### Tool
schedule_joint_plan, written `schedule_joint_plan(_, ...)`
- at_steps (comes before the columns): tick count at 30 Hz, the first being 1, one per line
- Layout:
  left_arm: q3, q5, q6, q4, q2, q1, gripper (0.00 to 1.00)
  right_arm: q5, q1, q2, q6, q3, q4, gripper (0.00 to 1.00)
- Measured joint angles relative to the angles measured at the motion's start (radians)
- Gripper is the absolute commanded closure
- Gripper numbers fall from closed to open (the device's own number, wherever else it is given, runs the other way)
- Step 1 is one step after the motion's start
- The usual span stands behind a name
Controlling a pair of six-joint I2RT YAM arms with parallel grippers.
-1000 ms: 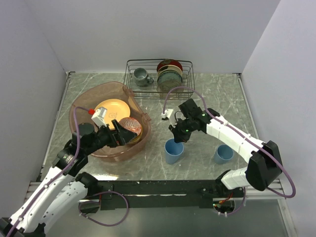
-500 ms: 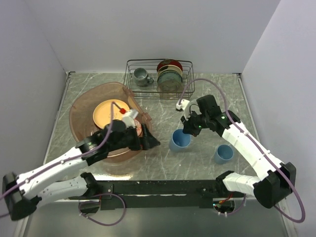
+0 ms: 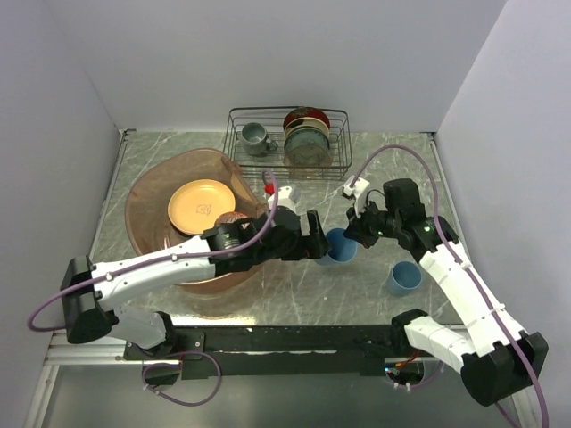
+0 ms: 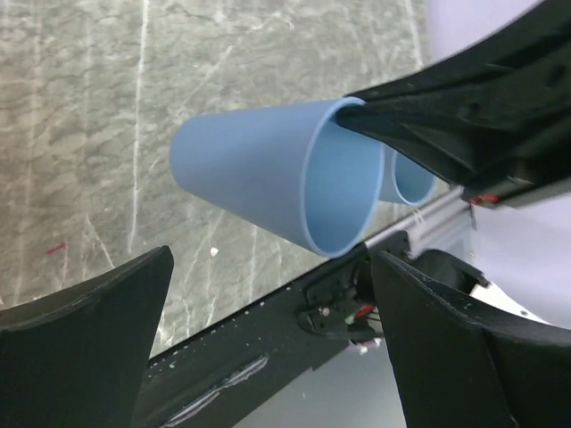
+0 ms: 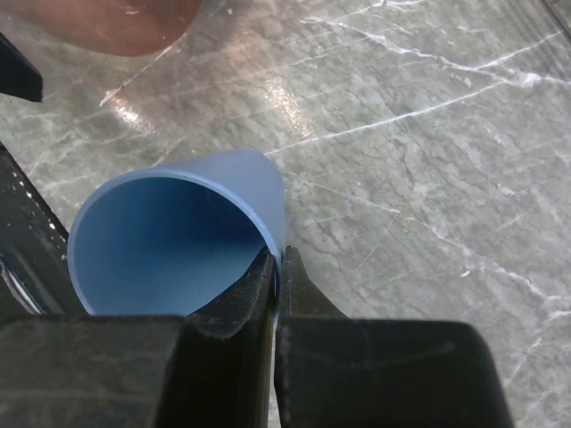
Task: Place the mixed dishes into the plastic bin
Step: Pick up the cup at the center of the board.
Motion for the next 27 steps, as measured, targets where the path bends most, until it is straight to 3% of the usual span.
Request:
schedule_joint_plan(15,0.200,-0.155,-0.076,-0.162,0.181,-0.089,0.01,-0.055,-0.042,-0.053,0.021,-0.032,0.032,1.00)
schedule_joint_plan(18,0.266,-0.187,-0.088,-0.214,0.238,-0.103,0.07,-0.063,-0.048,-0.060,0.023,-0.033,0.037,1.00)
schedule_joint_plan(22,0.391,-0.231,-0.107,-0.330,0.341,-0.116,0.31,-0.065,-0.051,-0.072,0.026,-0.042,0.040,1.00)
schedule_joint_plan(23,0.426,-0.245,-0.113,-0.363,0.369,-0.117,0.49,-0.066,-0.051,-0.075,0.026,-0.046,0.040,1.00)
schedule_joint_plan(25,0.494,-0.270,-0.125,-0.433,0.428,-0.121,0.64,-0.069,-0.053,-0.078,0.027,-0.049,0.040,1.00)
schedule_joint_plan(26,0.532,-0.282,-0.124,-0.474,0.459,-0.123,0.81,-0.069,-0.054,-0.079,0.027,-0.049,0.040,1.00)
schedule_joint_plan(27,0.559,-0.296,-0.127,-0.509,0.486,-0.125,0.88,-0.068,-0.056,-0.079,0.026,-0.049,0.041,1.00)
